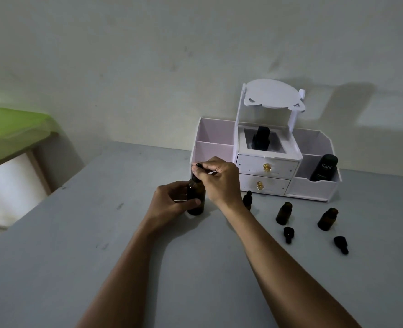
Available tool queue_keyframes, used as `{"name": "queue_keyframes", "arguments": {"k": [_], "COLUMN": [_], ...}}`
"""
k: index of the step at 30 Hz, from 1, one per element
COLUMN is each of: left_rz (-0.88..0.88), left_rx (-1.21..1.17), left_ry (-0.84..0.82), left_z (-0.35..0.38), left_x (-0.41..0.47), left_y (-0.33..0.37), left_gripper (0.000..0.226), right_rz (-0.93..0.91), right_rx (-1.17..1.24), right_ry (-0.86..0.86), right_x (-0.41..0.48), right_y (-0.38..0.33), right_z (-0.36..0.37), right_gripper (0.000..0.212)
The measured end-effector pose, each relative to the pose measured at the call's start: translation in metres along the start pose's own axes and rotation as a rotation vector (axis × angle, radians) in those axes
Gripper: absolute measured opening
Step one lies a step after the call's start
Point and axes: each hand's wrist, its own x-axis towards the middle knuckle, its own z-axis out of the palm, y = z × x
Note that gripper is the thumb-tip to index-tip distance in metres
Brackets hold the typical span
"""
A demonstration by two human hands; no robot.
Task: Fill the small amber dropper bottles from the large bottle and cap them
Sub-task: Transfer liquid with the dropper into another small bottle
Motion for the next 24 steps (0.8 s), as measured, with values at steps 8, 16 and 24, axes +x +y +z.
{"name": "queue_keyframes", "arguments": {"k": [8, 16, 24], "left_rz": [0.003, -0.015, 0.463], "left_rx": [0.032, 0.014, 0.207], "left_ry": [-0.023, -0.007, 0.495], "left_z": [-0.002, 0.0, 0.032], "left_x": [0.0, -0.001, -0.017], "left_y": [0.0, -0.002, 0.041], "left_gripper": [0.053, 0.054, 0.052], "right_rz": [-0.038, -0.093, -0.096], "right_rx": [-0.034, 0.001, 0.306], "right_ry": [0.008, 0.033, 0.262], "right_x": [-0.001, 0.015, 0.039], "right_y": [-0.001, -0.031, -0.079], "right_z": [0.0, -0.018, -0.099], "right_gripper": [0.009, 0.017, 0.012]}}
